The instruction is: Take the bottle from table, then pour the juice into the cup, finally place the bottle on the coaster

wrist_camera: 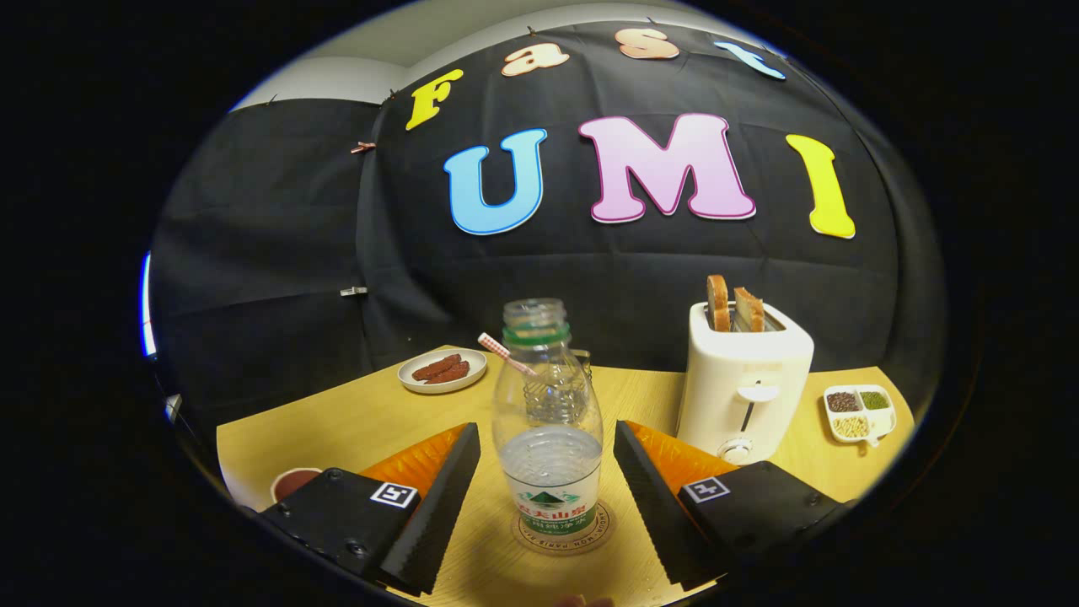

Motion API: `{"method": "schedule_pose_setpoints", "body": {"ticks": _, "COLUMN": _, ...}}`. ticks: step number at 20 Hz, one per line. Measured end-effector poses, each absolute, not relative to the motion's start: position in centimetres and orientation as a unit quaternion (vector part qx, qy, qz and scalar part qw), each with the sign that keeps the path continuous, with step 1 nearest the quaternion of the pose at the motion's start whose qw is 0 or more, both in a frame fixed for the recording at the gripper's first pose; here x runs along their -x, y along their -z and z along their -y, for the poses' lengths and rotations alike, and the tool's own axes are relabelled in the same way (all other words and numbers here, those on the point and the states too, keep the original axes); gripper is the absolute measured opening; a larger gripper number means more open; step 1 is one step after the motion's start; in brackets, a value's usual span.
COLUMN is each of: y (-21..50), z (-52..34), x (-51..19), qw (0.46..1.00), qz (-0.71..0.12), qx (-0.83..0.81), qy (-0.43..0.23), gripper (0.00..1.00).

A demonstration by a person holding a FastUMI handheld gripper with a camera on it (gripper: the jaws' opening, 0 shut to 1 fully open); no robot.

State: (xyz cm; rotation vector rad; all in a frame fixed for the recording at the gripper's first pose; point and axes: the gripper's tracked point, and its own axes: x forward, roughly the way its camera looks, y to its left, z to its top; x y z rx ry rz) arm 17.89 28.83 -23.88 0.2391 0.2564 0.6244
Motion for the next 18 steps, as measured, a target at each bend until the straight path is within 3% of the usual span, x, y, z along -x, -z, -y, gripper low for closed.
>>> {"method": "schedule_pose_setpoints", "body": {"ticks": 7, "y": 15.5, "z": -27.2, "x": -14.2, "qw": 0.938, "qz": -0.118, "qx": -0.109, "qy": -0.307, "gripper": 0.97}}
{"method": "schedule_pose_setpoints", "body": {"ticks": 18, "y": 5.7, "z": -22.6, "x": -11.1, "qw": 0.967, "qz": -0.073, "qx": -0.056, "qy": -0.239, "gripper": 0.97}}
